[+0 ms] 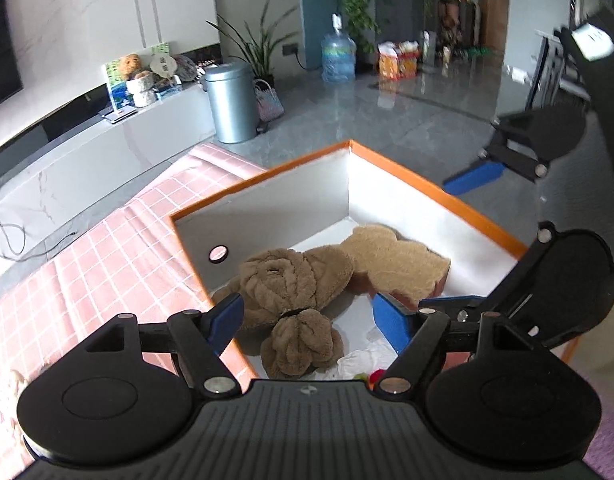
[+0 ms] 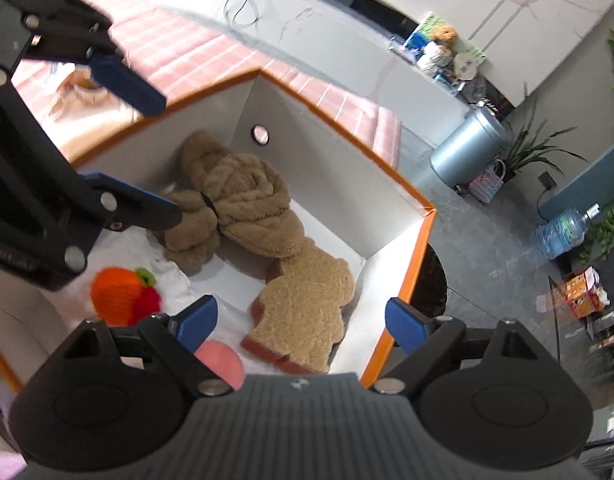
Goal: Organize soft objects
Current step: 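Lower both items into the box and open both tools, then move both tools back over the white cloth bag and silver snack bag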
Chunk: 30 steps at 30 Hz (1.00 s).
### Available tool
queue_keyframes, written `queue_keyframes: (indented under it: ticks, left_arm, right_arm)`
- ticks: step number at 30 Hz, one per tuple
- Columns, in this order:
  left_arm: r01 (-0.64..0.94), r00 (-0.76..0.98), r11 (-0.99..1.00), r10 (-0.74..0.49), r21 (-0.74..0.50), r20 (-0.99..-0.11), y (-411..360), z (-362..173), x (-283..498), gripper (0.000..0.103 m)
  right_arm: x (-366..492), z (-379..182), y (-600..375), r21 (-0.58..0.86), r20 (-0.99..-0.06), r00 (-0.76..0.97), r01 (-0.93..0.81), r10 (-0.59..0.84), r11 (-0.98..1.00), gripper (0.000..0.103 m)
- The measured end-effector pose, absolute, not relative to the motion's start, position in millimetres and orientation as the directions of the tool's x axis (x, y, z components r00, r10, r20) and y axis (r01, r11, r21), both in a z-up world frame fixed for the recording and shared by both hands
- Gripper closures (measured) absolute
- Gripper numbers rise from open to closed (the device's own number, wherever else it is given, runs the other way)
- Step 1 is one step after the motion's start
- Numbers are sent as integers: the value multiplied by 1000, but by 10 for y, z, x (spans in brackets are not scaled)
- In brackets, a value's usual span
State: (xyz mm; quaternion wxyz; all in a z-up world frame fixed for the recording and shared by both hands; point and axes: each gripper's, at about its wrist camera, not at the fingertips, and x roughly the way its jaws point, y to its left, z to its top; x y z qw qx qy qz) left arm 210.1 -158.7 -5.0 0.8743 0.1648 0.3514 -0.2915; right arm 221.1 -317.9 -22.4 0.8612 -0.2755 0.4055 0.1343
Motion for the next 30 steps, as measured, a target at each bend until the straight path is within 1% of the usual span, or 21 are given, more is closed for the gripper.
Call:
queue_keyframes:
  ticks: [6, 11, 15, 17, 18, 23, 27, 30]
  left_arm:
    - [562, 623, 827, -404, 25, -670, -1338, 89, 1918, 17]
    - [485, 673, 874, -403, -41, -620, -1076, 175, 1709, 17]
    - [432, 717, 899, -388, -69, -579, -868, 233, 1537, 17]
    - [399, 736, 912, -377, -89, -563, -736, 249, 1458, 18]
    - [380, 746, 920, -367, -98, -556, -655, 265, 1420, 21]
    - [278, 796, 954, -296, -116, -528, -337, 291, 1256, 22]
    - [210, 811, 969, -247, -129, -530, -77, 250, 1173, 24]
    - [192, 802, 969, -248, -158, -543, 101, 176, 1122, 25]
  right_arm:
    - [1917, -94, -3071, -285, -721, 690, -375, 60, 882, 14]
    - [1689, -49, -2886, -229, -659, 747, -305, 83, 924, 14]
    - [1536, -9, -2752, -146, -611, 784, -254, 115, 956, 14]
    - [1456, -7, -2658, -116, -584, 802, -240, 129, 964, 14]
    - [1422, -16, -2596, -113, -568, 813, -233, 130, 966, 14]
    - [1245, -45, -2257, -79, -512, 842, -244, 171, 966, 14]
    - [1164, -108, -1974, -64, -506, 834, -290, 219, 955, 14]
    - [1121, -203, -1797, -81, -511, 827, -318, 234, 945, 14]
